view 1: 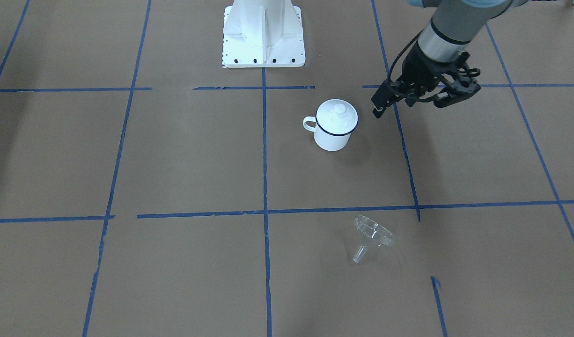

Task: Place funnel on cup
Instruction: 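Move the left gripper over the white lid on the enamel mug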

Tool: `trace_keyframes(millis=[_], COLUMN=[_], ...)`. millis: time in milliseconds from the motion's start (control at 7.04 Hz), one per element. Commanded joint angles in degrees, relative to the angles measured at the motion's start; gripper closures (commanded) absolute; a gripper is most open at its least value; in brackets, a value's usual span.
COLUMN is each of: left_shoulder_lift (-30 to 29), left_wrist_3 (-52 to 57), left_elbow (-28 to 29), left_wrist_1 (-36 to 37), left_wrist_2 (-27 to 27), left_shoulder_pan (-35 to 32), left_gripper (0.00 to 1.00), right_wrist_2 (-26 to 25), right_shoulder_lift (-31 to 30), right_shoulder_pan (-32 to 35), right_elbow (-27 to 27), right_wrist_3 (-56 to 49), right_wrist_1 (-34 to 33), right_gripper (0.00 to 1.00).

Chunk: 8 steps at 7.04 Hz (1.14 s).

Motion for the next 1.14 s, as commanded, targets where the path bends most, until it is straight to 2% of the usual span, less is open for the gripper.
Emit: trace_keyframes(millis=[0,568,995], left_shoulder_lift=[-4.61,-5.23,-5.32], left_wrist_3=[-7.13,-8.38,-8.56], left_elbow=[2.87,4.55,4.64], left_wrist_1=[2.67,2.67,2.58], left_wrist_2=[7.76,9.21,9.04], left_shoulder_pan=[8.36,10.69,11.48], left_gripper=[0.00,0.14,0.17], right_wrist_2=[0.00,0.00,0.00], right_shoulder_lift=[0.00,0.00,0.00], right_shoulder_pan=[0.00,0.00,0.00], right_elbow=[0.04,0.04,0.04], right_wrist_3=[0.00,0.00,0.00], right_wrist_1=[0.00,0.00,0.00], right_gripper=[0.00,0.00,0.00])
